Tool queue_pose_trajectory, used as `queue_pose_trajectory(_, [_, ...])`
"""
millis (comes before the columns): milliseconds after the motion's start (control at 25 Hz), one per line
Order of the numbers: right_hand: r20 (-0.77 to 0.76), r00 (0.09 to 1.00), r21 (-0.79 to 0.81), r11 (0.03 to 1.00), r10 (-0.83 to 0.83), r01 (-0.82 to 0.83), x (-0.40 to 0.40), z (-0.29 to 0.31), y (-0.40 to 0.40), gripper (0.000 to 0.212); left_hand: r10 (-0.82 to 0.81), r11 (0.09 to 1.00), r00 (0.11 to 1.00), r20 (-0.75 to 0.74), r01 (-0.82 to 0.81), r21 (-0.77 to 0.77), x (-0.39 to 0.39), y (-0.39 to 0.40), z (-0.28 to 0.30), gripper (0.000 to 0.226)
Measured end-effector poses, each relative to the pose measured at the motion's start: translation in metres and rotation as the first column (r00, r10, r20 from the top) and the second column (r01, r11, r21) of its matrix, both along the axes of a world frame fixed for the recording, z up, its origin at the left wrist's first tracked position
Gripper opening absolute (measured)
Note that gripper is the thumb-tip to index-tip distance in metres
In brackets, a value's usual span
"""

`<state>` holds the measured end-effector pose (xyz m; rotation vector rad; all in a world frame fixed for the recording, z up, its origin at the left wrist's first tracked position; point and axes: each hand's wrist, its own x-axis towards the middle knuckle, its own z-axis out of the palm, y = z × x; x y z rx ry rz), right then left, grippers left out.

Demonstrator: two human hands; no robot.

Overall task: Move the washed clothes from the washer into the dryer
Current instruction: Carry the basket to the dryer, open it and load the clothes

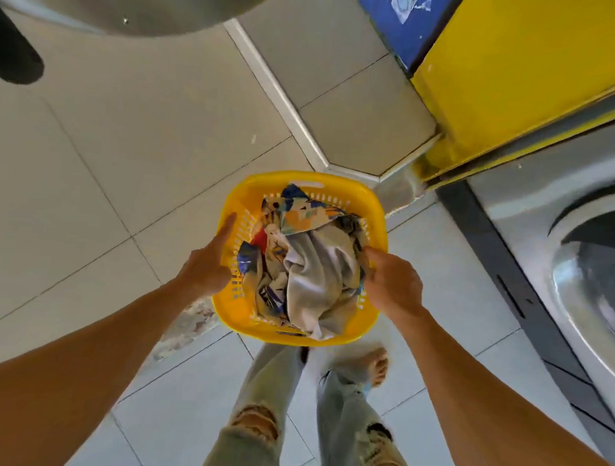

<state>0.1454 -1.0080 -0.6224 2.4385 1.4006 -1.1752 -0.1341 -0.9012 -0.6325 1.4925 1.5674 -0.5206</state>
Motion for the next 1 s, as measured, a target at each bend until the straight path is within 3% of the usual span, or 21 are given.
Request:
queue_pose_trajectory(320, [0.083,0.992,0.012,0.995,0.094,-0.095,-0.019,-0.085,0.060,0.048,0.143,0.989,0.990,0.008,-0.143,-0.026,-0.019,0.028,-0.074,0.105])
queue_pose_trajectory(480, [0.166,0.980,-0.001,0.994,0.106,-0.107,-0.009,-0.104,0.075,0.043,0.175,0.983,0.984,0.034,-0.173,-0.058,-0.004,0.033,-0.084,0.108])
queue_pose_trajectory(680, [0.145,0.984,0.049,0.993,0.103,-0.111,-0.003,-0.103,0.083,0.039,0.224,0.974,0.974,0.025,-0.222,-0.049,0.007,0.028,-0.080,0.101])
queue_pose_trajectory(840, [-0.020,0.998,0.141,0.988,-0.065,0.067,-0.001,-0.078,0.057,0.053,0.355,0.926,0.935,-0.019,-0.348,0.146,0.048,0.025,-0.047,0.074])
queue_pose_trajectory(1000, [-0.136,0.958,0.254,0.926,-0.253,0.280,0.014,-0.030,0.017,0.058,0.314,0.894,0.902,0.295,-0.386,0.227,0.134,0.010,0.018,0.060])
